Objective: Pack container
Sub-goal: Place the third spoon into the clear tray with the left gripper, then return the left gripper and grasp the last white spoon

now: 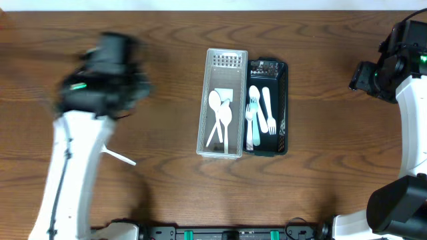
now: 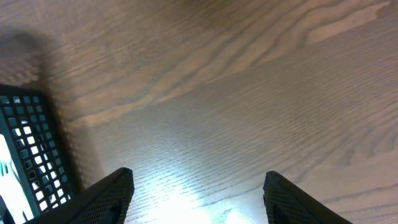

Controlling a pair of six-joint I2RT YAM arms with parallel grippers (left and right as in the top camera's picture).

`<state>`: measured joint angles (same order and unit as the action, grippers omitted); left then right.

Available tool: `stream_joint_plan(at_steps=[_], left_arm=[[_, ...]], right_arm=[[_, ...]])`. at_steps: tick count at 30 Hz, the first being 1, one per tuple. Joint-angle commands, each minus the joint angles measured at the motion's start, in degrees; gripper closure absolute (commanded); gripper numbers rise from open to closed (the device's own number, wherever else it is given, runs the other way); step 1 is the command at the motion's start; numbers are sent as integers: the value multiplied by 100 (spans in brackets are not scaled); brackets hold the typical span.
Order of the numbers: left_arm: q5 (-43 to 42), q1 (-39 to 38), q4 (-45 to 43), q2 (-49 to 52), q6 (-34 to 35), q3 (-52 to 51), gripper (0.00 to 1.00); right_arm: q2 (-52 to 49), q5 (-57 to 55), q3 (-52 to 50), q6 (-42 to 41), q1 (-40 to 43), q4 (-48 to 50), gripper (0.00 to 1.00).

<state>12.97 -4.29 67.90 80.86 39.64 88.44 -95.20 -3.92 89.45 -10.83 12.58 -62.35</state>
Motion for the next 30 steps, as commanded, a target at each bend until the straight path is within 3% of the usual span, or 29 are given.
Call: stream_joint_plan(at_steps=[1, 6, 11, 23, 30], left_arm=[[197, 966, 330, -55, 1309, -90, 14], [-341, 2197, 223, 0, 1276, -557, 12], [-846, 2833, -592, 83, 1126, -1622, 11], [-988, 2962, -2385, 715, 1097, -3748, 9], [-1602, 2962, -3198, 1436, 557, -3974, 9]], right_arm=[[-28, -57, -26, 87, 55, -7, 30], [-28, -57, -26, 122, 55, -4, 29], [-28, -57, -26, 175, 55, -4, 28], [-28, -59, -26, 282, 55, -68, 28], [-28, -61, -26, 326, 55, -177, 28]])
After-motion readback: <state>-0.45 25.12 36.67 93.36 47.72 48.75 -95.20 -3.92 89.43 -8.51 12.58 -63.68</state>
